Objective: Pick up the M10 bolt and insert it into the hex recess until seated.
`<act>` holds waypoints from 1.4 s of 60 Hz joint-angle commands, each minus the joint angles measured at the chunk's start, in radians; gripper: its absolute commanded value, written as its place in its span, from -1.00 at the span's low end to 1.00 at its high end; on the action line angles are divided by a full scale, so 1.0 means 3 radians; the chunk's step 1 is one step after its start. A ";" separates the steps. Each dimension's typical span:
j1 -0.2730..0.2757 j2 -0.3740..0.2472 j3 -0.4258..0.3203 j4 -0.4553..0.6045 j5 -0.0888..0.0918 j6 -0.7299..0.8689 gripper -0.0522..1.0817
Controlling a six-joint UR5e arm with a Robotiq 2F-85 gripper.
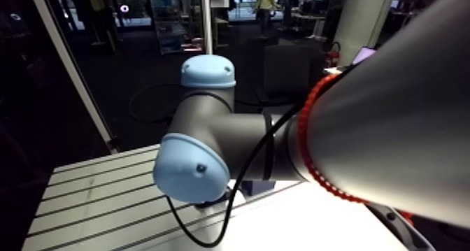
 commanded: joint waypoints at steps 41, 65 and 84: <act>-0.0005 0.0013 -0.0023 -0.0010 -0.0026 -0.0003 0.00; -0.0016 -0.0002 0.0007 -0.0005 -0.0031 -0.0003 0.14; -0.0016 0.0003 -0.0002 -0.0005 -0.0031 -0.0003 0.20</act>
